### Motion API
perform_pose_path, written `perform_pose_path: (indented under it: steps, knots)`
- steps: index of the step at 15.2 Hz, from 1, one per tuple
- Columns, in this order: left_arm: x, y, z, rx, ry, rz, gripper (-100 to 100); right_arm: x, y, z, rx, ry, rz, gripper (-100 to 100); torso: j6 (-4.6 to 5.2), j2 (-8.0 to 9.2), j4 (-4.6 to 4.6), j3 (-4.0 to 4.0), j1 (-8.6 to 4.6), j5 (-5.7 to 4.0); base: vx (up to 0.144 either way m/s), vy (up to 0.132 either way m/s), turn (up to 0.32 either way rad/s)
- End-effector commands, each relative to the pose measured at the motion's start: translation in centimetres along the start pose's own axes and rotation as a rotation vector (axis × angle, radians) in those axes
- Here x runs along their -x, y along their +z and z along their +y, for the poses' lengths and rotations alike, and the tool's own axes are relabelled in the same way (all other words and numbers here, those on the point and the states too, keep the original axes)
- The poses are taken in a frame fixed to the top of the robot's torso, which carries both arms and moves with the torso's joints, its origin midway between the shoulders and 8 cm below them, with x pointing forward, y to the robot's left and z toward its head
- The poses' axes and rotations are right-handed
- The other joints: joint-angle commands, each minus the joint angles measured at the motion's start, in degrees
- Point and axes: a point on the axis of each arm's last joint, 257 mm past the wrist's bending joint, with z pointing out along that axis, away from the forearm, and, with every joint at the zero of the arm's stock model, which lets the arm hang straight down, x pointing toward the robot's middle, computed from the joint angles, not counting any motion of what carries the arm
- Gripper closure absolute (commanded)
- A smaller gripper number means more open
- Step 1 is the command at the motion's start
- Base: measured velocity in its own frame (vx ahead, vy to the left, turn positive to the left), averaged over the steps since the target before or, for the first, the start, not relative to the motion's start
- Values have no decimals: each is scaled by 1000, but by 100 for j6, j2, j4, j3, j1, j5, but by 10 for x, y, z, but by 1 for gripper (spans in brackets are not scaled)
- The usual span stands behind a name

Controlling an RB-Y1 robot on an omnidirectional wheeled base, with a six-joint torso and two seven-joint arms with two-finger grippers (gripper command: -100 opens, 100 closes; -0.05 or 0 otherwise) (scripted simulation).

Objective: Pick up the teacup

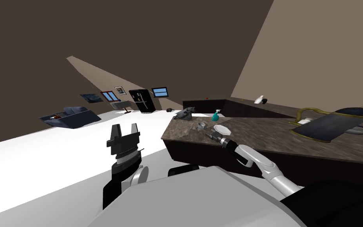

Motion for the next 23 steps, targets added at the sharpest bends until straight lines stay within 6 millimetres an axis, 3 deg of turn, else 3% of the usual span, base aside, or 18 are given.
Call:
perform_pose_path:
  steps: [1,4,6,7,8,9,11,12,13,14,16,17,18,19,20,23]
  knots:
    - [0,0,0,0,0,0,0,-7,0,-6,-8,-54,25,-100,0,0,0,0,0,0,22,80,17]
    - [0,0,0,0,0,0,0,-31,-9,-41,-54,-217,117,-100,0,4,1,2,-1,1,12,101,82]
    - [0,0,0,0,0,0,0,-34,-10,-41,-52,-245,127,-100,-1,2,1,1,4,2,27,89,45]
    - [0,0,0,0,0,0,0,-44,-15,-60,-73,-322,171,-100,1,1,0,1,-5,0,27,71,81]
    - [0,0,0,0,0,0,0,-45,-15,-60,-72,-339,176,-100,-1,0,0,0,-8,-1,25,78,85]
    - [0,0,0,0,0,0,0,-54,-21,-78,-92,-407,217,-100,0,0,0,0,-8,-1,28,108,100]
    - [0,0,0,0,0,0,0,-55,-22,-78,-89,-431,223,-100,1,0,0,0,2,2,28,91,39]
    - [0,0,0,0,0,0,0,-63,-29,-96,-107,-508,265,-100,1,2,0,1,-4,0,22,79,64]
    - [0,0,0,0,0,0,0,-63,-29,-96,-105,-522,269,-100,-2,1,1,1,-6,1,20,86,80]
    - [0,0,0,0,0,0,0,-70,-36,-114,-122,-588,308,-100,0,3,0,1,-5,-1,26,114,95]
    - [0,0,0,0,0,0,0,-71,-36,-114,-118,-611,313,-100,0,1,0,1,4,2,27,87,46]
    - [0,0,0,0,0,0,0,-76,-44,-131,-131,-686,354,-100,1,3,1,1,-5,0,24,79,64]
    - [0,0,0,0,0,0,0,-77,-44,-131,-130,-696,356,-100,0,3,1,2,-5,0,25,80,71]
    - [0,0,0,0,0,0,0,-81,-51,-147,-142,-762,393,-100,-1,3,1,1,-6,0,38,92,99]
    - [0,0,0,0,0,0,0,-82,-52,-147,-139,-778,397,-100,-2,-1,0,0,-3,0,38,96,75]
    - [0,0,0,0,0,0,0,-89,-67,-177,-154,-912,470,-100,0,0,0,0,1,1,31,94,72]
